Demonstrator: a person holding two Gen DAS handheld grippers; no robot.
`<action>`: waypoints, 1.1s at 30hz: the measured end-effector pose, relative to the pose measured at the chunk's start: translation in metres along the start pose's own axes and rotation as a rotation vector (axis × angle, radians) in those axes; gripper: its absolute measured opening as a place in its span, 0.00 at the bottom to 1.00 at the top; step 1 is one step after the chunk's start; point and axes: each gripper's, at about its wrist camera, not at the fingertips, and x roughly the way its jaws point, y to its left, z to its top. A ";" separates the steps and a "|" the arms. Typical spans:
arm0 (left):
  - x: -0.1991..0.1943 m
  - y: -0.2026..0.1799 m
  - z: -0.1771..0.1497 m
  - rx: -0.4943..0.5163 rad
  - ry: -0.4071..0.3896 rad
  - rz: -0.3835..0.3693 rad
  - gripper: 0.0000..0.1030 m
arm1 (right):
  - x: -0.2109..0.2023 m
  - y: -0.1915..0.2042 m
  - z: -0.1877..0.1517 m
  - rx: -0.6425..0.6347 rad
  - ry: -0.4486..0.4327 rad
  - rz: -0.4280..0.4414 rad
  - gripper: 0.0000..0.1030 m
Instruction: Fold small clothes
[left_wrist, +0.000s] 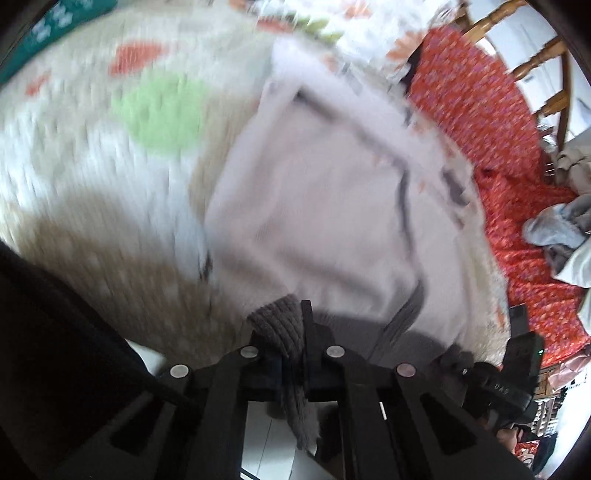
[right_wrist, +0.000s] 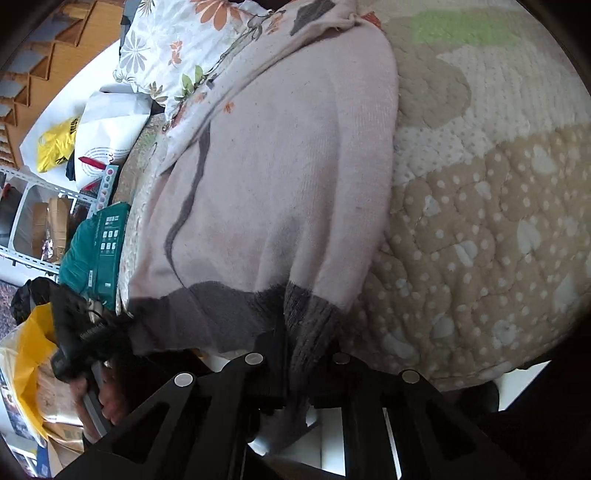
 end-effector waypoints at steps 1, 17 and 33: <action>-0.014 -0.004 0.006 0.018 -0.028 -0.015 0.06 | -0.007 0.003 0.001 -0.004 -0.009 0.010 0.07; -0.043 0.007 0.013 -0.075 -0.056 -0.072 0.04 | -0.063 0.006 0.010 0.008 -0.009 0.117 0.06; 0.056 -0.059 0.252 -0.111 -0.189 -0.020 0.04 | -0.006 0.025 0.255 0.047 -0.201 0.072 0.06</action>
